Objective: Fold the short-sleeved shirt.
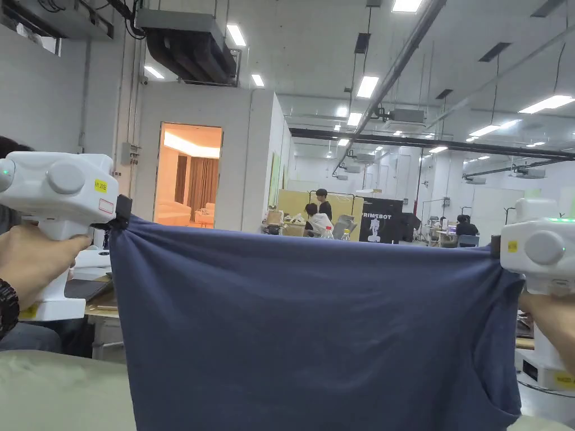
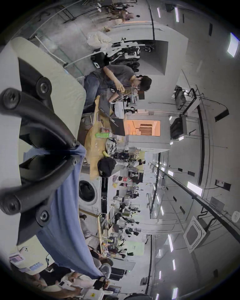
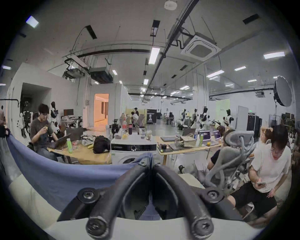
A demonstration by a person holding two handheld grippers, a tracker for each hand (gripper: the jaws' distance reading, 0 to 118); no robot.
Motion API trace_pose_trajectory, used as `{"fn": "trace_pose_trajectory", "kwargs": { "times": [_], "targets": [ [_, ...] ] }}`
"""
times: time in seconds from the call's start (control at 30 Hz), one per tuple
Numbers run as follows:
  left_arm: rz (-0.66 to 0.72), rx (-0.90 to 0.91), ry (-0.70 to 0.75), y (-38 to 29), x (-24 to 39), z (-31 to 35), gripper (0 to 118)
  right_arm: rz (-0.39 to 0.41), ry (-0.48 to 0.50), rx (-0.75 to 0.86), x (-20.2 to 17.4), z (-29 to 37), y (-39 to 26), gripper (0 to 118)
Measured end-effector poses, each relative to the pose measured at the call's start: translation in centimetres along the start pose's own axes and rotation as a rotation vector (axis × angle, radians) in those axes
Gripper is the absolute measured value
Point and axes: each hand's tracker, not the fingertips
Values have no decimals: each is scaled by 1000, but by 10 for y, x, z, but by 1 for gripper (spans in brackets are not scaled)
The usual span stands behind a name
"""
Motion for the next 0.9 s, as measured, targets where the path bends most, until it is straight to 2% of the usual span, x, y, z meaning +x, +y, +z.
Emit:
{"fn": "trace_pose_trajectory", "kwargs": {
  "times": [0.17, 0.43, 0.63, 0.77, 0.9],
  "targets": [
    [-10, -18, 15, -12, -3, -13, 0, 22, 2, 5, -4, 1, -19, 0],
    [-14, -101, 2, -95, -8, -18, 0, 76, 11, -77, 0, 14, -103, 0],
    [-63, -153, -16, -172, -1, 18, 0, 87, 15, -152, 15, 52, -161, 0],
    [-18, -181, -38, -231, -7, 48, 0, 98, 13, -188, 28, 88, -207, 0],
    [3, -233, -64, -283, -9, 80, 0, 76, 4, -272, 40, 124, -257, 0]
  ]
}}
